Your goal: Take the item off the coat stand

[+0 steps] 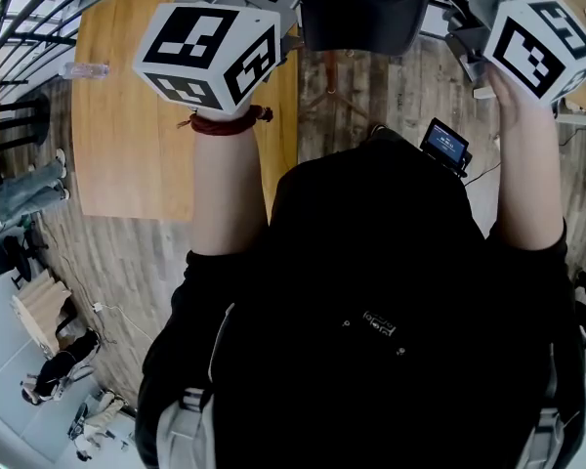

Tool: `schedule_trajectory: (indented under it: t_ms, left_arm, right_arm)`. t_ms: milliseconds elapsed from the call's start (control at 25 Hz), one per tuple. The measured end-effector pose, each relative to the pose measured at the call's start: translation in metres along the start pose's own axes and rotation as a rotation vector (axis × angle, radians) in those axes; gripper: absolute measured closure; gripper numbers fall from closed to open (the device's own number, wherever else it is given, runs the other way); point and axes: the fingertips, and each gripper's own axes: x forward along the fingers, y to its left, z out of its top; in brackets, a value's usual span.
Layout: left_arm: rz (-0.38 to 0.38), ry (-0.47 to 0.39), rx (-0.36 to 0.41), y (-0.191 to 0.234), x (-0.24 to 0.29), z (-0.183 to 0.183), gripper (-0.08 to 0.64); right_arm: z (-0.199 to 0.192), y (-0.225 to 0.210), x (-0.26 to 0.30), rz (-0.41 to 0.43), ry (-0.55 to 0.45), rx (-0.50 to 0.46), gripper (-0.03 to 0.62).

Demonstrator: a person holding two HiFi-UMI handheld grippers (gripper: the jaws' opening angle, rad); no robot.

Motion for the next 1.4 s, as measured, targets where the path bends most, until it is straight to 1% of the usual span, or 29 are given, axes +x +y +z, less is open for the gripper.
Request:
schedule_trajectory:
  t_ms: [40, 160, 280, 520, 680, 800, 1040, 1240, 1400]
  left_arm:
    - [-0.001, -0.003, 0.001, 0.001, 0.0, 0.0, 0.415]
    - [0.003, -0.012, 0.003, -0.001, 0.002, 0.001, 0.449]
    - [0.009, -0.01, 0.003, -0.002, 0.0, 0.004, 0.464]
    - [0.011, -0.023, 0.003, -0.006, -0.005, 0.027, 0.482]
    - [0.019, -0.025, 0.003, 0.003, -0.014, 0.017, 0.483]
    - [0.023, -0.025, -0.004, 0.003, -0.013, 0.015, 0.486]
    - [0.022, -0.023, -0.042, 0.01, -0.02, 0.008, 0.501]
    - [0.04, -0.018, -0.063, 0.012, -0.002, -0.003, 0.503]
    - [0.038, -0.027, -0.101, 0.015, 0.006, -0.011, 0.503]
  right_arm:
    - [0.001, 0.001, 0.002, 0.006, -0.002, 0.001, 0.517]
    - [0.001, 0.001, 0.0, 0.02, -0.01, 0.007, 0.545]
    - [0.004, 0.005, -0.003, 0.04, -0.009, 0.004, 0.552]
    - [0.027, 0.011, -0.012, 0.059, -0.01, -0.004, 0.558]
    - [0.018, 0.022, 0.0, 0.076, -0.009, -0.007, 0.558]
    - [0.016, 0.02, 0.0, 0.082, -0.005, -0.006, 0.56]
    - [0.012, 0.027, 0.006, 0.085, -0.002, 0.002, 0.56]
    - [0.003, 0.01, 0.006, 0.078, -0.002, 0.009, 0.56]
    - [-0.002, 0.003, 0.009, 0.066, -0.003, 0.016, 0.561]
